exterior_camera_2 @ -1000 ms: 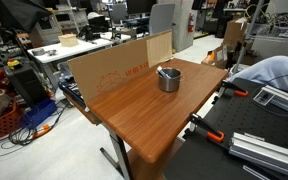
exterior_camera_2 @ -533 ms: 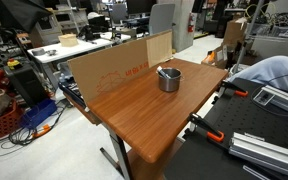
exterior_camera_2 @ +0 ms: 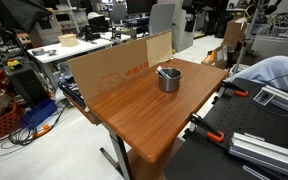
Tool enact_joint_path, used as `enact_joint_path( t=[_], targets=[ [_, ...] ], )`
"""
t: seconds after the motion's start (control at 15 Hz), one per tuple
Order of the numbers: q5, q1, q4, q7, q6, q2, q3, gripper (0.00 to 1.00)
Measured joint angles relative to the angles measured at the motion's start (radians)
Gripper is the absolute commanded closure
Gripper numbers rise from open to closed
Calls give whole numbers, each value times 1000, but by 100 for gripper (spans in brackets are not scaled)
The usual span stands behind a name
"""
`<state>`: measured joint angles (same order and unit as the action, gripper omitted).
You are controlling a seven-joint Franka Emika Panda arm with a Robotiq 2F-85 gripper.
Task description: Take the marker out of the pot and put it on the table
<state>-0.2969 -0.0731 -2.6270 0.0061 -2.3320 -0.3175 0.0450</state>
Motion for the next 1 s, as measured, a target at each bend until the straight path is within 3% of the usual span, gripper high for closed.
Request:
enact_joint_path(
  t=[0.27,1.0],
  targets=[
    [20,11,56,0,-27,117,-1,0],
    [255,17,311,44,-31,461,-25,0]
  ],
)
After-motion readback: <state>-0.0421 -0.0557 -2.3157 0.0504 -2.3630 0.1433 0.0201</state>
